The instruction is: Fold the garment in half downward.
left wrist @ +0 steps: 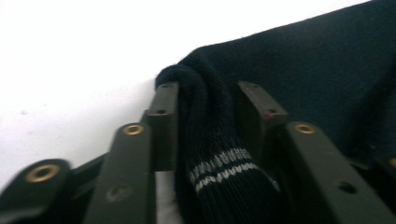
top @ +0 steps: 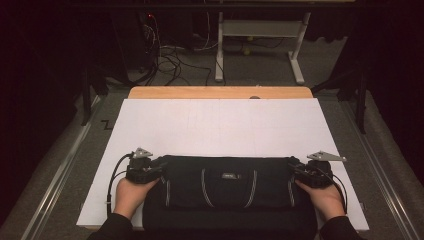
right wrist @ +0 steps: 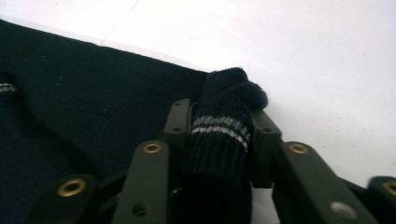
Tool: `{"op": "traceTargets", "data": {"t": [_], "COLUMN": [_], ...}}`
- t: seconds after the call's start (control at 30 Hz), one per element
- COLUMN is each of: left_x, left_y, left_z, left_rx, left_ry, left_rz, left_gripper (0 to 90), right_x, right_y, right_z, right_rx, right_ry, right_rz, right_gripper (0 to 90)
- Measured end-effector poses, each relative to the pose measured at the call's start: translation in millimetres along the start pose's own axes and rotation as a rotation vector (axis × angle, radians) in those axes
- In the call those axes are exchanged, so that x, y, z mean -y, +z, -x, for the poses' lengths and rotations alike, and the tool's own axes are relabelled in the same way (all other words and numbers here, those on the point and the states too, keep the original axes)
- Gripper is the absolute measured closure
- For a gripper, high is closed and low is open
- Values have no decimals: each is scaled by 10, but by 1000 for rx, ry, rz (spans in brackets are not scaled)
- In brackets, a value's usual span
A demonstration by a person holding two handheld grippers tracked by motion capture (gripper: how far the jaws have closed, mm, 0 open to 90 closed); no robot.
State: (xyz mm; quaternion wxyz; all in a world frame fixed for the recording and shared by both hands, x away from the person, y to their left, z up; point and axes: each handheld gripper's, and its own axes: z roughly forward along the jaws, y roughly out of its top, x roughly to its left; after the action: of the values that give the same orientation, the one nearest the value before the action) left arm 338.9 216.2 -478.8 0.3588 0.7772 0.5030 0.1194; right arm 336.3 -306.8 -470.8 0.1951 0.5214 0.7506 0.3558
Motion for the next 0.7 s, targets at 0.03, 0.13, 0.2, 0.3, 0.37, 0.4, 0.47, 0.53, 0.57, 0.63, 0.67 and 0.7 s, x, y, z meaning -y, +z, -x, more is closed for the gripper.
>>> {"op": "traceTargets", "data": {"t": [0.03, 0.13, 0.2, 0.3, 0.37, 0.4, 0.47, 0.53, 0.57, 0.63, 0.67, 0.7], "left_x": [4, 6, 12, 22, 15, 7, -4, -15, -22, -55, -67, -96], "left_y": [6, 4, -6, -38, -61, -79, -113, -165, -200, -253, -261, -274], "left_z": [5, 12, 11, -1, 8, 18, 38, 56, 67, 75, 76, 75], "left_rx": [21, 24, 30, 33, 26, 20, 9, 5, 3, -6, -7, -11], "left_ry": [-6, -5, -7, -20, -23, -13, 1, 14, 14, 25, 26, 28], "left_rz": [4, 8, 16, 44, 64, 76, 99, 124, 143, 163, 167, 173], "left_gripper": [669, 723, 736, 744, 750, 752, 755, 760, 761, 762, 762, 763], "right_x": [0, 1, 6, 18, 23, 22, 14, -1, -9, -39, -58, -67], "right_y": [1, 0, -10, -42, -57, -64, -82, -101, -108, -128, -135, -138], "right_z": [1, -1, -9, -22, -28, -26, -23, -21, -18, -14, -16, -16], "right_rx": [-8, -20, -22, -14, -6, -1, 8, 13, 15, 18, 20, 21], "right_ry": [-5, -20, -25, -33, -38, -43, -41, -43, -50, -50, -52, -55], "right_rz": [1, 3, 8, 36, 47, 55, 72, 91, 96, 112, 117, 118], "right_gripper": [728, 767, 785, 795, 798, 800, 802, 804, 804, 804, 805, 805]}}
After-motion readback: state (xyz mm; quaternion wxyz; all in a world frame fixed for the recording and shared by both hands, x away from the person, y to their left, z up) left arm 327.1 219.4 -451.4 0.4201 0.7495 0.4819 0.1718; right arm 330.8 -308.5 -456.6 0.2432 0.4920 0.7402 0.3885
